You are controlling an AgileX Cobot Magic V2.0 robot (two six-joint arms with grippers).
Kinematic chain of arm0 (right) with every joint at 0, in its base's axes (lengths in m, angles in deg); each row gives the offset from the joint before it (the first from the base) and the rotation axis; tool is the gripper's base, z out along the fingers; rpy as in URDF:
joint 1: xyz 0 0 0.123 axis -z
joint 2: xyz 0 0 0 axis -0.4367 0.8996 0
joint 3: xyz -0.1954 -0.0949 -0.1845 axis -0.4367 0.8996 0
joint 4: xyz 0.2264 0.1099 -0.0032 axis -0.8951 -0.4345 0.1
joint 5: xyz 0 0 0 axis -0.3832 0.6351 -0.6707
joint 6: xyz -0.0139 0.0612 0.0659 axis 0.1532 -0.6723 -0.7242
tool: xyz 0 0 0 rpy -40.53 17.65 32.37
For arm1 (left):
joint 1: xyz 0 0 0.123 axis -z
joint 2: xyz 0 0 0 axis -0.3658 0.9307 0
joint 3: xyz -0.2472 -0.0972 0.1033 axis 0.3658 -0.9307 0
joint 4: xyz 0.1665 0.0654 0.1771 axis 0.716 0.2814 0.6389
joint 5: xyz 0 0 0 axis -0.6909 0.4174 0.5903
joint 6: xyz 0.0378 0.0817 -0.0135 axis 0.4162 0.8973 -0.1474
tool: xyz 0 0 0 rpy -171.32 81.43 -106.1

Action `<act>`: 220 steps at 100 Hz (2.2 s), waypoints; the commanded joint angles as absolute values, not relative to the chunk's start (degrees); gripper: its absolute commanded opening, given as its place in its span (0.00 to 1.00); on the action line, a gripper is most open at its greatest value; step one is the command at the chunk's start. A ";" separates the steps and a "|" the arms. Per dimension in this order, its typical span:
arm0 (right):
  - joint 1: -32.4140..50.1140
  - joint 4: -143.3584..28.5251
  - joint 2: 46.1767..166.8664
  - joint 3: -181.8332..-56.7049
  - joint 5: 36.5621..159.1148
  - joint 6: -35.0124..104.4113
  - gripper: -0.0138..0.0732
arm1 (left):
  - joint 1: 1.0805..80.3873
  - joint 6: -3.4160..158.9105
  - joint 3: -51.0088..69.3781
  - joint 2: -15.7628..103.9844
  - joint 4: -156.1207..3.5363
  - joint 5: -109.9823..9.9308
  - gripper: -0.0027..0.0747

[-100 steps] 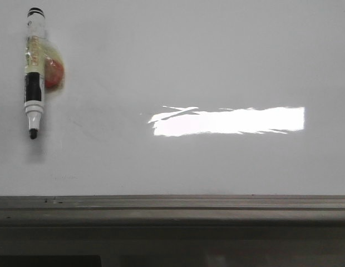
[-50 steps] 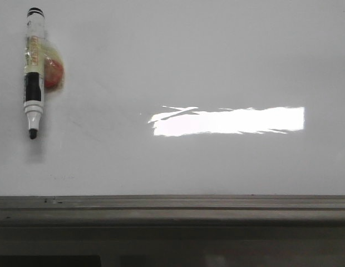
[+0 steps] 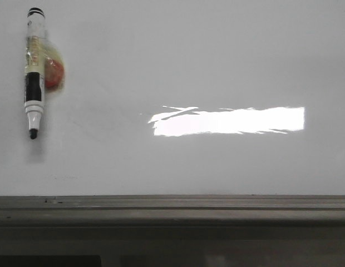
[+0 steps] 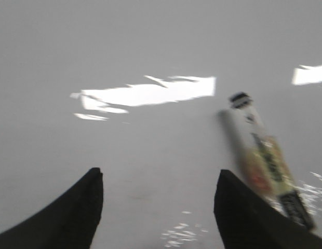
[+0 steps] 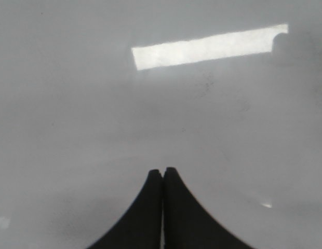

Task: Write number 7 on whiteboard

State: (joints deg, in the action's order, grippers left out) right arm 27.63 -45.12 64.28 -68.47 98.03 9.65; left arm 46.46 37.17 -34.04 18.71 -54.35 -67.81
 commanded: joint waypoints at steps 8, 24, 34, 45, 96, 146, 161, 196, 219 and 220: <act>27.99 -45.25 65.26 -70.66 93.73 10.20 0.08 | 58.88 37.11 -31.94 26.49 -57.35 -77.24 0.50; 27.99 -45.25 65.26 -70.66 93.73 10.20 0.08 | 66.10 37.11 -31.94 34.48 -61.06 -85.39 0.50; 27.99 -45.25 65.26 -70.66 93.73 10.20 0.08 | 67.45 37.11 -31.94 38.37 -64.91 -88.83 0.50; 27.99 -45.25 65.26 -70.66 93.73 10.20 0.08 | 67.56 37.11 -31.94 41.16 -67.41 -90.33 0.50; 18.15 -45.25 67.99 -74.33 102.34 10.30 0.08 | 67.45 37.27 -31.94 42.76 -71.30 -85.85 0.01; -20.28 -45.42 91.62 -94.29 102.84 11.80 0.47 | 72.59 37.15 -28.56 40.59 -32.81 -85.38 0.01; -26.11 -45.67 97.06 -98.21 99.12 11.69 0.49 | 77.17 37.15 -28.56 40.59 -30.03 -88.89 0.01; -27.47 -50.16 102.35 -100.66 96.77 11.57 0.47 | 80.18 37.15 -29.00 40.72 -30.03 -87.99 0.01; -27.47 -50.16 102.35 -100.66 96.99 11.57 0.19 | 80.21 37.15 -29.36 40.72 -30.03 -88.17 0.01; -27.47 -50.16 102.35 -100.66 96.99 11.57 0.18 | 80.21 37.15 -29.36 40.72 -30.03 -88.17 0.01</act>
